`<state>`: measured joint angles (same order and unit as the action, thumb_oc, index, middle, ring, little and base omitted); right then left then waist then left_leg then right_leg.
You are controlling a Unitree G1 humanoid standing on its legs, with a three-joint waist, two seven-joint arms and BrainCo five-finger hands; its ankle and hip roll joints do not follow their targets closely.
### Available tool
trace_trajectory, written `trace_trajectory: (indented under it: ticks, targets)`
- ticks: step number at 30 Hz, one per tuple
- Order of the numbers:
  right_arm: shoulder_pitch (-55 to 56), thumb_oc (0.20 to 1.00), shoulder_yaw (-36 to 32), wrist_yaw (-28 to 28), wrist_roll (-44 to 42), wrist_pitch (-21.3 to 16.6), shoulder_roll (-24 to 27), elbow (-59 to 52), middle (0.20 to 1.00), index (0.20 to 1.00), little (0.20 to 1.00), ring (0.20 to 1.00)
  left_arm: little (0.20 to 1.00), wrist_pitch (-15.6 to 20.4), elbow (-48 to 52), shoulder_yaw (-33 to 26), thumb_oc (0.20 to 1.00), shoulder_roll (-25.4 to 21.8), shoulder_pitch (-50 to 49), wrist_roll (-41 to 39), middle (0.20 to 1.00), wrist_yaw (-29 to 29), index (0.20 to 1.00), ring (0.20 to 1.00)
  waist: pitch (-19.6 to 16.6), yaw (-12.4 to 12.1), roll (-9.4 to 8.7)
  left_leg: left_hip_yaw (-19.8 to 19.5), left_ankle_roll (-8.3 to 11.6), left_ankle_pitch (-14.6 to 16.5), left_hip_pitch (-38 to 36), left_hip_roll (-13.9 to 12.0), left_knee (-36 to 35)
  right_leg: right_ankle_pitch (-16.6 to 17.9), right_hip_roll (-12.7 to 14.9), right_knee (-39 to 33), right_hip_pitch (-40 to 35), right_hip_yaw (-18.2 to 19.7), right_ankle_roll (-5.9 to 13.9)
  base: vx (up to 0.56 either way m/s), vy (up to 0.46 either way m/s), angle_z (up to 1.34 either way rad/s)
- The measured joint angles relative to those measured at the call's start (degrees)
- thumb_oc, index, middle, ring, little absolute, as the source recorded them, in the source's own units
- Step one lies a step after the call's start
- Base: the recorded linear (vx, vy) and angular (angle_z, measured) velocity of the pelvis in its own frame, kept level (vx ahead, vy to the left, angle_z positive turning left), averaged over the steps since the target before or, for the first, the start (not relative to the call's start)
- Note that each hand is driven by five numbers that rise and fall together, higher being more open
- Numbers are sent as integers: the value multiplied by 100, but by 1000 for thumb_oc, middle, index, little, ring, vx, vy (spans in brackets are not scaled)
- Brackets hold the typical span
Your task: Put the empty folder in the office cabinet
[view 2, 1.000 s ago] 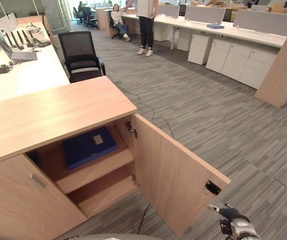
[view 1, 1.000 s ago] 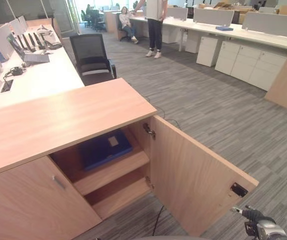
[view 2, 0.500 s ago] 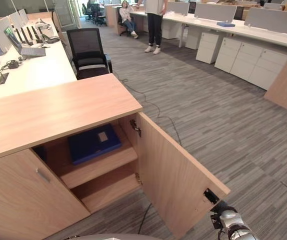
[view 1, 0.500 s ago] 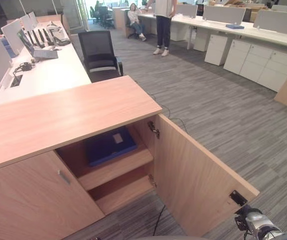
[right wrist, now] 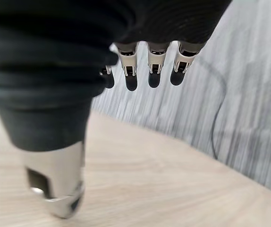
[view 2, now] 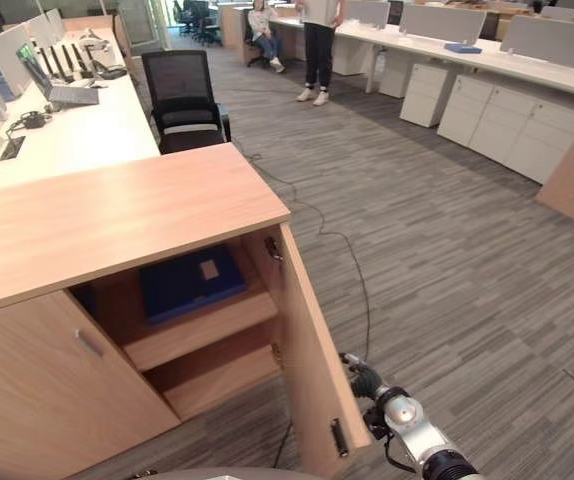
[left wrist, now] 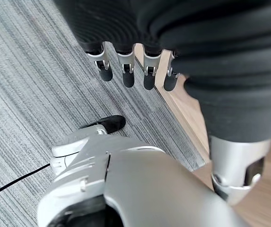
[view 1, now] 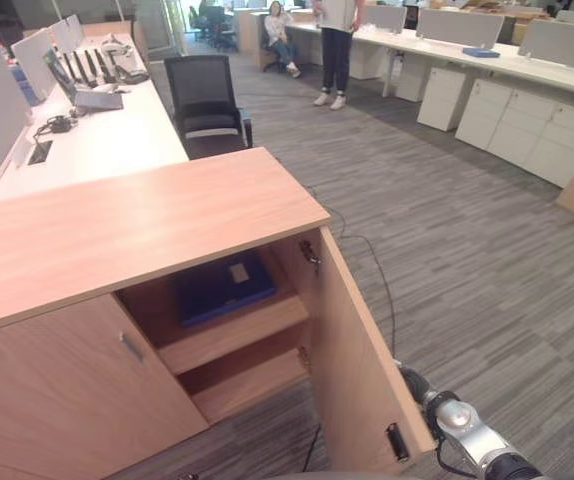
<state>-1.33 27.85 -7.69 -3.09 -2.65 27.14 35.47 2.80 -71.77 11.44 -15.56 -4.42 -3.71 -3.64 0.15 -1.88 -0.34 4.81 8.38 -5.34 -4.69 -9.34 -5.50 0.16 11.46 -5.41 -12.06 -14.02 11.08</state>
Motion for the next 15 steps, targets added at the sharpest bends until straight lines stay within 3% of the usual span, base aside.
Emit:
trace_trajectory:
  ticks: [8, 12, 15]
  targets:
    - [35, 1000, 402, -359, 266, -110, -19, -628, 1000, 1000, 1000, 1000, 1000, 13, -5, -1, 1000, 9, 10, 77, 1000, 40, 1000, 1000, 67, -143, 81, -287, 18, -115, 228, 0, 27, -40, -55, 0, -13, -253, -12, -29, -40, 19]
    - [-95, 1000, 478, -283, 212, -101, -31, -627, 1000, 1000, 1000, 1000, 1000, 35, 66, -1, 1000, 35, 130, 72, 1000, 101, 1000, 1000, 157, -261, 87, -662, 28, -264, 432, -10, 29, -86, -153, -4, 6, -515, -22, -89, -44, 39]
    - [-210, 1000, 474, -200, 190, -103, -24, -616, 1000, 1000, 1000, 1000, 1000, 18, 35, 39, 1000, 106, 256, 70, 1000, 158, 1000, 1000, 282, -376, 207, -932, 50, -399, 731, -16, 147, -109, -275, -4, 12, -629, -50, -94, -32, 57]
